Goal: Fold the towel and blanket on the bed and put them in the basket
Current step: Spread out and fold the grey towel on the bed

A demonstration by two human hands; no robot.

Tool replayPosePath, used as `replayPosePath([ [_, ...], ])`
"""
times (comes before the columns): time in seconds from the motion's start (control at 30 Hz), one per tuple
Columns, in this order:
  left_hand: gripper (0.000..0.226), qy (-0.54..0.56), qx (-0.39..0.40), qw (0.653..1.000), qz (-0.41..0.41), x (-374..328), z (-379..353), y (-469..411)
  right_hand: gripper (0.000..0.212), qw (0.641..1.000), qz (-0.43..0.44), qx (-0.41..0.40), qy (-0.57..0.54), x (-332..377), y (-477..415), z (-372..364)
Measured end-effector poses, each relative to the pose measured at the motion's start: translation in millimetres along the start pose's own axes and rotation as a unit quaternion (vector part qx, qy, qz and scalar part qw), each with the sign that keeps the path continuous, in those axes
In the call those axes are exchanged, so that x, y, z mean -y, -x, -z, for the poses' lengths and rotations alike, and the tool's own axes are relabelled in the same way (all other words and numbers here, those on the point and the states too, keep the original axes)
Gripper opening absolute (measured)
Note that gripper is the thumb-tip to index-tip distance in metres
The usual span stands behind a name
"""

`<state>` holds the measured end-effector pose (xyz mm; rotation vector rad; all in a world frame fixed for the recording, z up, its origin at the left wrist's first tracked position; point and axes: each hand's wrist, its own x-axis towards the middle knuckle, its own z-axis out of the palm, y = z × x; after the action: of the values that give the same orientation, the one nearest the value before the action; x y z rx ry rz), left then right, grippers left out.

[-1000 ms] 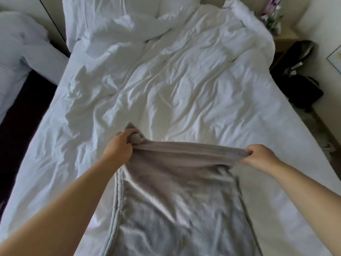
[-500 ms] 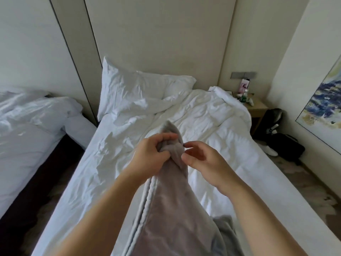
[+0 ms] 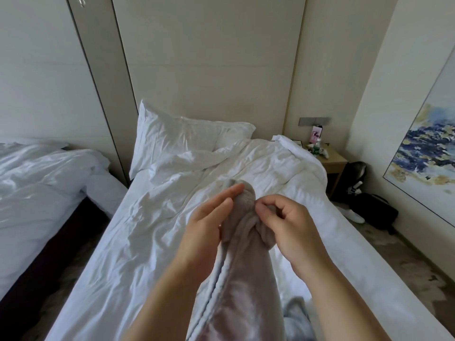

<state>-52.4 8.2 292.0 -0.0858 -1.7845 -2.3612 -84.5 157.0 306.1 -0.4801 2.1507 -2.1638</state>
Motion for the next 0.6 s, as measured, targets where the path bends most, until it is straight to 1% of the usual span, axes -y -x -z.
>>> replayPosePath([
  [0.03,0.031,-0.032,-0.04,0.999,-0.008,1.5,-1.8,-0.8,0.013,1.0,0.012,-0.006,-0.003,0.3,1.5,0.9],
  [0.1,0.033,-0.065,-0.072,0.995,-0.012,2.8,-5.9,-0.2,0.018,0.999,0.034,-0.007,0.024,-1.0,2.8,1.8],
  [0.23,0.037,-0.091,-0.074,0.993,-0.006,2.3,-8.2,4.1,0.025,0.997,0.051,0.02,0.056,-2.9,4.9,2.6],
  [0.37,0.045,-0.125,-0.073,0.989,-0.006,0.4,-9.7,5.4,0.027,0.991,0.067,0.105,0.038,2.4,6.8,6.7],
  [0.43,0.051,-0.139,-0.062,0.988,-0.008,-0.8,-10.9,5.4,0.03,0.987,0.07,0.13,0.055,6.8,6.0,8.2],
  [0.5,0.05,-0.143,-0.023,0.989,-0.01,-4.1,-13.6,6.7,0.033,0.985,0.084,0.115,0.095,9.5,4.6,9.6],
  [0.6,0.038,-0.148,0.024,0.989,-0.005,-8.1,-18.3,8.3,0.028,0.983,0.103,0.03,0.147,11.3,2.6,11.9],
])
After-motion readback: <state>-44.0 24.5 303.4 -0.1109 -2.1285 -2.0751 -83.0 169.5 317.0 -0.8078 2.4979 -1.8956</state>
